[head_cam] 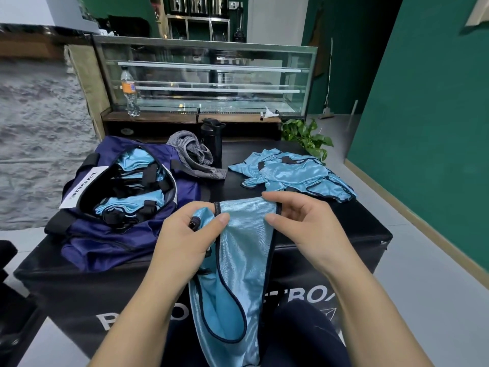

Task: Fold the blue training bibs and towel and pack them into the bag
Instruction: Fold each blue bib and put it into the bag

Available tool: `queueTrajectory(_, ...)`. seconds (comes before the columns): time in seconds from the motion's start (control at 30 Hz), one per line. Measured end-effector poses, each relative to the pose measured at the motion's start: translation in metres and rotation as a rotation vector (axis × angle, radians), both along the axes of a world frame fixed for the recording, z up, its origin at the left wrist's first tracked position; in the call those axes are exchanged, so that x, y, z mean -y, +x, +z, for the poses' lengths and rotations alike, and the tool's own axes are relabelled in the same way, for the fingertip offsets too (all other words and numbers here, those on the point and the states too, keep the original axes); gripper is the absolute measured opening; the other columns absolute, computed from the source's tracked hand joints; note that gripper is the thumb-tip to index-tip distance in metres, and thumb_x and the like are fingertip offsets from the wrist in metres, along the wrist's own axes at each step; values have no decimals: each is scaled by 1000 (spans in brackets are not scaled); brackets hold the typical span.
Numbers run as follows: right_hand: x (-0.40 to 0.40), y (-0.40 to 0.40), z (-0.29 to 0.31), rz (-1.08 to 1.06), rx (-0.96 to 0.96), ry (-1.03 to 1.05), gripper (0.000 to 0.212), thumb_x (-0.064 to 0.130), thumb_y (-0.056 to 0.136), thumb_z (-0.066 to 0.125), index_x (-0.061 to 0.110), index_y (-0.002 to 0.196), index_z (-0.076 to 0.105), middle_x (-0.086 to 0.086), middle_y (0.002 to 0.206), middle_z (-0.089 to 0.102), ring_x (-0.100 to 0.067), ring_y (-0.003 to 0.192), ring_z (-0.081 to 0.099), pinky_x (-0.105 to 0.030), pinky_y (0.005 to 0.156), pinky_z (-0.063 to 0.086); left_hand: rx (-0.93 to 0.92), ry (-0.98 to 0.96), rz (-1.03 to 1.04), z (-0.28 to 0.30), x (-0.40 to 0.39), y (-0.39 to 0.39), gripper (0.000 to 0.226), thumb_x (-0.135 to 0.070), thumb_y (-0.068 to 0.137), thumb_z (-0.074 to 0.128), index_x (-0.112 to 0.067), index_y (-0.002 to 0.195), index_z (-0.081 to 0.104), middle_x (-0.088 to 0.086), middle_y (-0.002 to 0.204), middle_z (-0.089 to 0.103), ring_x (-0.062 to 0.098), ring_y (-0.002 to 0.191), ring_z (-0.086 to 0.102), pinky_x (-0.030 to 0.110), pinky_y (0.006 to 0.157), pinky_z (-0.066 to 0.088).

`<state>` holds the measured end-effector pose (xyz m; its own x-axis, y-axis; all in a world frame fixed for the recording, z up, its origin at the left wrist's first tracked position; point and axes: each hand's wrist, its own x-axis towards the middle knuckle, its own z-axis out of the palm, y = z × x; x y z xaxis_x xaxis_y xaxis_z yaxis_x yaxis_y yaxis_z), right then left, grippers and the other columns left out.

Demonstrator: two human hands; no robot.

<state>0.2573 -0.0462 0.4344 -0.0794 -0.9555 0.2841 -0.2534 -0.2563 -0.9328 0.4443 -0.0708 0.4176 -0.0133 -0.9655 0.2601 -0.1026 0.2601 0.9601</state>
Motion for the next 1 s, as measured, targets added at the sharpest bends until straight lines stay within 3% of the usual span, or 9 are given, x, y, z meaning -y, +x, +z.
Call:
queueTrajectory(0.1,1,1,-2,-35,-121,17,31,14,82,74,39,99,69,-6,74,53,-7,66,45,-29,69,45,109,-70,33,-2,2,2,22,-17,79,74,-30,88,59,-21,73,59,-6,63,52,7,61,38)
queueTrajectory(0.2,2,2,-3,-60,-254,25,27,21,84,72,40,103,67,7,92,63,-3,77,55,-18,77,45,233,-96,-25,-1,2,2,31,-17,83,71,-43,97,63,-19,92,65,-4,81,59,6,69,41)
queueTrajectory(0.3,2,2,-2,-67,-372,16,20,24,85,71,39,96,65,19,97,59,8,91,53,-3,77,37,324,-94,10,-2,3,1,21,-19,84,71,-40,85,68,-12,79,69,7,70,61,13,62,43)
queueTrajectory(0.47,4,0,-6,-97,-472,3,13,27,86,68,32,76,62,9,84,49,-1,74,47,-11,69,35,343,-75,15,-1,3,3,15,-20,85,69,-31,75,68,-21,65,63,-4,61,54,7,59,38)
queueTrajectory(0.6,6,-4,-11,-116,-302,21,15,27,90,63,25,76,60,11,69,54,-1,61,48,-11,61,37,264,-30,-15,0,4,6,13,-23,86,67,-29,75,68,-14,54,56,-1,50,44,9,52,35)
queueTrajectory(0.73,6,3,-16,-122,-38,-9,13,18,94,59,29,86,60,0,56,42,-9,49,36,-20,51,32,98,48,-41,-3,6,5,20,-31,93,57,-30,83,75,2,84,72,7,74,59,23,74,45)
queueTrajectory(0.8,6,4,-17,-149,-50,-39,25,13,96,54,35,87,63,-5,69,58,-16,59,49,-19,58,38,-41,104,-27,-5,8,3,26,-34,95,52,-25,89,76,-1,85,73,14,84,64,31,83,48)
queueTrajectory(0.87,6,4,-17,-187,-87,-16,32,12,99,47,35,86,64,-12,80,63,-29,69,51,-24,60,38,-199,200,-22,-4,8,1,33,-36,95,48,-14,97,73,-8,87,74,13,82,67,28,78,52)
queueTrajectory(1.0,4,7,-17,-141,-163,116,40,3,99,34,27,81,61,10,46,39,-8,38,31,-16,41,26,-333,264,-33,0,4,-3,29,-37,95,49,-21,98,73,3,75,69,13,66,62,25,65,53)
